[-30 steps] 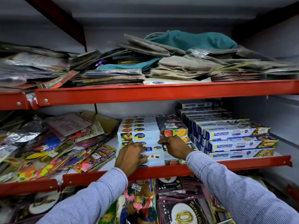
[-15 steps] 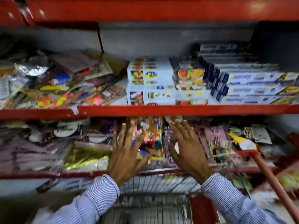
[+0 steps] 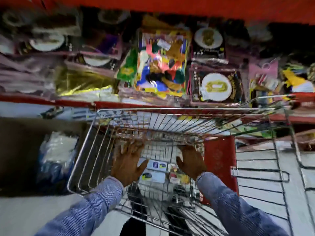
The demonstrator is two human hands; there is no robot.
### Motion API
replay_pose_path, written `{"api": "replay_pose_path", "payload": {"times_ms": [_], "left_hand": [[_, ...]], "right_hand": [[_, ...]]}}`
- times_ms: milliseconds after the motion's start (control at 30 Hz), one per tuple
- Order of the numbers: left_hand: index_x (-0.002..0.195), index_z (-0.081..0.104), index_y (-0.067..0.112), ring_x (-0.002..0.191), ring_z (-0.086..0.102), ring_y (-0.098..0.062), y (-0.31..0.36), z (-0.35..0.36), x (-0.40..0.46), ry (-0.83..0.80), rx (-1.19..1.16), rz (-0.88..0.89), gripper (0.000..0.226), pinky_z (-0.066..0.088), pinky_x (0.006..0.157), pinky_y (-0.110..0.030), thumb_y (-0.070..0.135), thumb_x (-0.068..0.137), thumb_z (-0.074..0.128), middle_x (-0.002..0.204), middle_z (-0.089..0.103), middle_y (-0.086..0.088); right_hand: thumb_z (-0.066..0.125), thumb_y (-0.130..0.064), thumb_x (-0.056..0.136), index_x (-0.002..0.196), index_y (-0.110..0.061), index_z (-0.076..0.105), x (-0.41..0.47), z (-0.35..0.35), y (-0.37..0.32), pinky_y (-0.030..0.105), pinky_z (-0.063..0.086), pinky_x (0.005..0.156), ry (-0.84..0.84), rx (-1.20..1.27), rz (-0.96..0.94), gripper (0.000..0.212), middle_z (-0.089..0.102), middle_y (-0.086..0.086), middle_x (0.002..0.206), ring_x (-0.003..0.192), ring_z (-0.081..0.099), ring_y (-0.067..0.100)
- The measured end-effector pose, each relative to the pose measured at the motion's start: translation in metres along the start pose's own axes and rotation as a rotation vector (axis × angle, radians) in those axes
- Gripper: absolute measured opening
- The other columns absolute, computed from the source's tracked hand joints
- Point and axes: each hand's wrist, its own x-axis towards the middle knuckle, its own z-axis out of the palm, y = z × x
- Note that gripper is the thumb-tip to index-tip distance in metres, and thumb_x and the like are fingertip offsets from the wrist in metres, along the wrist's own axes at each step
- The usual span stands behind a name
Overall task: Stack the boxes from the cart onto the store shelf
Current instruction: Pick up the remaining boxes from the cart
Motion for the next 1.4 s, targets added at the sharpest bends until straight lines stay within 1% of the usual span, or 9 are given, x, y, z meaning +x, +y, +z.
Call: {"api": "replay_pose_path", "payload": {"times_ms": [233,333,467,600,767,1000,1133,1267,1400], "left_hand": [[0.13,0.059,0.012,0.127,0.049,-0.045,-0.038,0.072,0.021,-0.233,0.09,0.13,0.066,0.04,0.102,-0.065,0.048,0.085,0.029,0.137,0.058,-0.018],[0.12,0.062,0.015,0.118,0.054,-0.04,-0.045,0.087,0.033,-0.283,0.179,0.229,0.04,0.043,0.097,-0.056,0.036,0.088,0.049,0.121,0.065,-0.013],[0.1,0.067,0.012,0.092,0.064,-0.036,-0.039,0.099,0.037,-0.354,0.245,0.431,0.032,0.054,0.077,-0.047,0.032,0.087,0.046,0.094,0.07,-0.012],[0.106,0.061,0.009,0.092,0.064,-0.037,-0.033,0.113,0.037,-0.485,0.299,0.548,0.026,0.053,0.075,-0.044,0.031,0.094,0.05,0.1,0.069,-0.014],[0.11,0.057,0.006,0.099,0.061,-0.033,-0.023,0.133,0.044,-0.571,0.397,0.571,0.033,0.048,0.077,-0.041,0.033,0.095,0.049,0.112,0.063,-0.014],[0.136,0.039,0.0,0.099,0.062,-0.038,-0.019,0.171,0.057,-0.606,0.388,0.443,0.051,0.042,0.067,-0.039,0.022,0.093,0.057,0.119,0.061,-0.02],[0.123,0.05,-0.001,0.096,0.066,-0.038,-0.007,0.166,0.063,-0.603,0.4,0.404,0.034,0.053,0.075,-0.044,0.009,0.091,0.059,0.113,0.065,-0.02],[0.13,0.052,0.0,0.107,0.062,-0.038,-0.003,0.125,0.063,-0.539,0.267,0.373,0.047,0.053,0.088,-0.045,0.015,0.089,0.067,0.123,0.063,-0.022],[0.106,0.07,0.002,0.078,0.072,-0.037,0.006,0.038,0.051,-0.342,0.264,0.407,0.055,0.061,0.062,-0.043,0.021,0.059,0.092,0.093,0.075,-0.02]], "right_hand": [[0.052,-0.028,0.092,0.148,-0.015,0.03,0.054,0.11,0.012,0.046,0.042,0.105,-0.354,-0.108,0.001,0.062,0.042,0.018,0.147,0.132,0.042,0.037],[0.054,-0.032,0.092,0.148,-0.015,0.03,0.066,0.134,0.017,0.045,0.038,0.107,-0.391,-0.156,-0.041,0.063,0.041,0.016,0.149,0.136,0.038,0.035],[0.063,-0.03,0.085,0.147,-0.015,0.033,0.076,0.14,0.021,0.044,0.043,0.104,-0.416,-0.186,-0.092,0.071,0.046,0.014,0.146,0.133,0.043,0.034],[0.067,-0.032,0.081,0.141,-0.013,0.039,0.085,0.137,0.02,0.043,0.05,0.095,-0.425,-0.266,-0.24,0.069,0.054,0.012,0.136,0.118,0.056,0.035],[0.078,-0.021,0.067,0.116,-0.008,0.055,0.091,0.127,0.013,0.036,0.049,0.078,-0.297,-0.286,-0.243,0.055,0.066,0.015,0.114,0.102,0.065,0.036],[0.066,-0.036,0.071,0.115,-0.006,0.058,0.093,0.086,0.016,0.038,0.051,0.078,0.021,-0.264,-0.263,0.054,0.069,0.018,0.108,0.097,0.066,0.038],[0.059,-0.048,0.069,0.121,-0.011,0.057,0.088,0.047,0.004,0.039,0.052,0.077,0.178,-0.274,-0.378,0.064,0.07,0.016,0.107,0.095,0.067,0.037],[0.057,-0.048,0.071,0.115,-0.009,0.058,0.071,-0.01,-0.02,0.035,0.051,0.066,0.291,-0.311,-0.51,0.059,0.071,0.013,0.099,0.084,0.068,0.036],[0.053,-0.046,0.07,0.104,-0.011,0.058,0.048,-0.09,-0.052,0.032,0.045,0.057,0.404,-0.367,-0.616,0.049,0.07,0.012,0.088,0.075,0.067,0.036]]}}
